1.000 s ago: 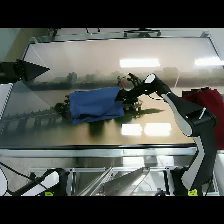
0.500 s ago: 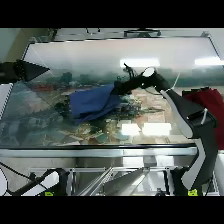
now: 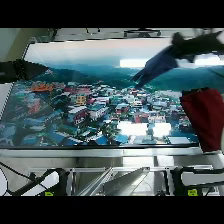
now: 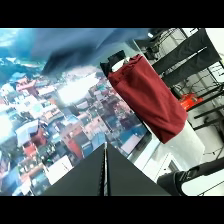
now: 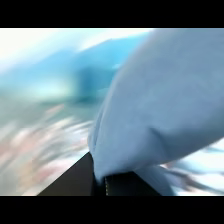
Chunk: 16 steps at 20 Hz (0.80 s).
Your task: Fold the shirts.
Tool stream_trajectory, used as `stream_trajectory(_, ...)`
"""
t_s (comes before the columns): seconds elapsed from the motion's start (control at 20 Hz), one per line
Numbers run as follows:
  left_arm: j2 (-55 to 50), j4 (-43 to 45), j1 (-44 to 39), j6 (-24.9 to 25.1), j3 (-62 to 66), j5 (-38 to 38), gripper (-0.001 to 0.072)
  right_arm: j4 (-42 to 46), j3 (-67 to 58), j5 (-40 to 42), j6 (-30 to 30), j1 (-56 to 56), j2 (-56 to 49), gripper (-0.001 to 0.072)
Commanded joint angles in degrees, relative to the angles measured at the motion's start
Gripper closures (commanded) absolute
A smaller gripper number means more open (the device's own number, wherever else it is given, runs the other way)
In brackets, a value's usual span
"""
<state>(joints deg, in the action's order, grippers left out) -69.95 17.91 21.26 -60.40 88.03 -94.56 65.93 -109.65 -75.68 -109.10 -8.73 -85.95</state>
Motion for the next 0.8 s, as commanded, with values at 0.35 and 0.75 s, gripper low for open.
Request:
stream_trajectory(0.35, -0.02, 0.02, -0.07, 0.00, -0.02, 0.02, 0.0686, 25.99, 36.13, -19.41, -3.13, -31.26, 28.52, 0.0699)
stream_trajectory(0.75, -0.04, 0.02, -0.04, -0.02, -0.02, -0.39, 0.0686, 27.08, 56.94, -11.72, 7.41, -38.64, 29.79, 0.0099)
